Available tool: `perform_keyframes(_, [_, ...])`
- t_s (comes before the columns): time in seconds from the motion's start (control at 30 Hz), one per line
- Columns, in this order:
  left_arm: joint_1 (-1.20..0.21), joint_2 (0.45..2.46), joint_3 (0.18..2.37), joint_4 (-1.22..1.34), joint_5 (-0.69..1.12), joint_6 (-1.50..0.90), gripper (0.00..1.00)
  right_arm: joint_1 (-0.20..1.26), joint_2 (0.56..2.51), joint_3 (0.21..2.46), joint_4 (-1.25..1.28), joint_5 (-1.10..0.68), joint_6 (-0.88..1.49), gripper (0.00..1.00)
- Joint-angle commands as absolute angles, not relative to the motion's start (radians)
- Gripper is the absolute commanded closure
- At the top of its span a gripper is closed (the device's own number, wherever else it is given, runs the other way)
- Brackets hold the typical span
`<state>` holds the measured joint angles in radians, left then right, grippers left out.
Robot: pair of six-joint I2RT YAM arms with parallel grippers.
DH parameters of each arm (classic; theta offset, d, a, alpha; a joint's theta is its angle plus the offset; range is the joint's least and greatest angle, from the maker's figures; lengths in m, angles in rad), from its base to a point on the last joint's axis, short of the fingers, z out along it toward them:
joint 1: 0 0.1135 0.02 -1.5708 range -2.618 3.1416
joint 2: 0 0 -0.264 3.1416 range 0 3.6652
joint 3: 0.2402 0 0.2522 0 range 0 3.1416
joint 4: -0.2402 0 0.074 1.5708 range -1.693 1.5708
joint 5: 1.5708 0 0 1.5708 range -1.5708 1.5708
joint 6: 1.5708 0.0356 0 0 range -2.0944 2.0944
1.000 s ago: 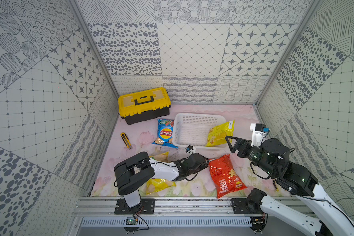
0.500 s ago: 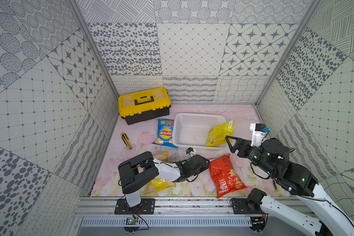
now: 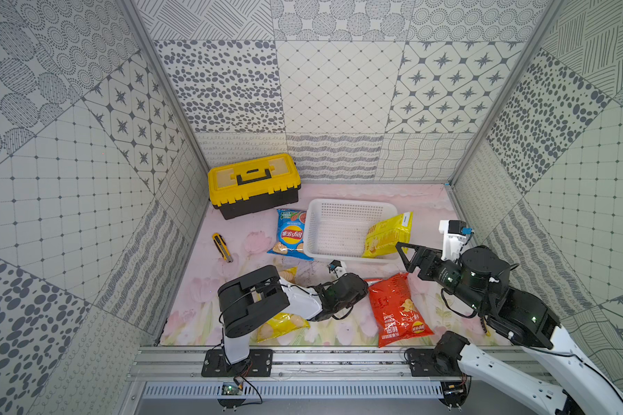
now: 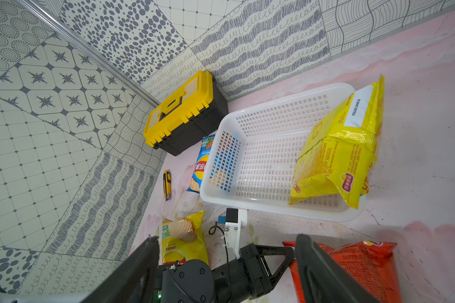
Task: Put the potato chips into the basket
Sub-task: Pick up the potato chip from the center of the board.
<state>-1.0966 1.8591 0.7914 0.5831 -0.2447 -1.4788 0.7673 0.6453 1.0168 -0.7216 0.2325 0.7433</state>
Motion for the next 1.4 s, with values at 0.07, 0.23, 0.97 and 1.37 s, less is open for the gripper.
perform_keyframes(0.07, [-1.115,1.832,0.76,0.629,-0.288,-1.53,1.0,0.765,0.621,1.006,-0.696,0.227,0.729,0.14])
perform_keyframes(0.23, [-1.138,1.736,0.705,0.602,-0.285,-1.559,1.0,0.764,0.616,1.006,-0.696,0.235,0.73,0.14])
perform_keyframes(0.97, [-1.244,0.902,0.949,-0.384,-0.52,-1.281,1.0,0.764,0.669,1.09,-0.694,0.237,0.699,0.14])
perform_keyframes(1.37, [-1.125,0.938,1.219,-0.39,-0.515,-0.932,1.0,0.765,0.716,1.148,-0.693,0.196,0.701,0.14])
